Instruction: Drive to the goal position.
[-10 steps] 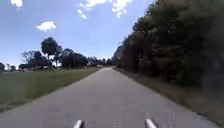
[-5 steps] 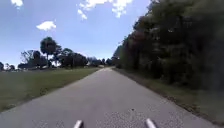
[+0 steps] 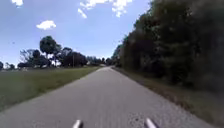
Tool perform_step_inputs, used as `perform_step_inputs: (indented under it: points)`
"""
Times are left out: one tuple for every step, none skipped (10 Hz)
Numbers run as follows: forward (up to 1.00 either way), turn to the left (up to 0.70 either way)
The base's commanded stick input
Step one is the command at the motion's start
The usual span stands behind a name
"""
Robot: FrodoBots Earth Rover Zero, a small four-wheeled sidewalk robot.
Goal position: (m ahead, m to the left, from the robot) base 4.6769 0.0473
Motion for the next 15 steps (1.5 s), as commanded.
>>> perform_step_inputs:
  points:
    - [0.50,0.00]
    - [0.50,0.00]
    - [0.50,0.00]
    - [0.50,0.00]
    - [0.50,0.00]
    - [0.50,0.00]
    - [0.50,0.00]
    - [0.50,0.07]
    - [0.50,0.25]
    - [0.50,0.25]
    - [0.50,0.23]
    - [0.50,0.00]
    - [0.50,0.00]
    - [0.50,0.04]
    - [0.50,0.17]
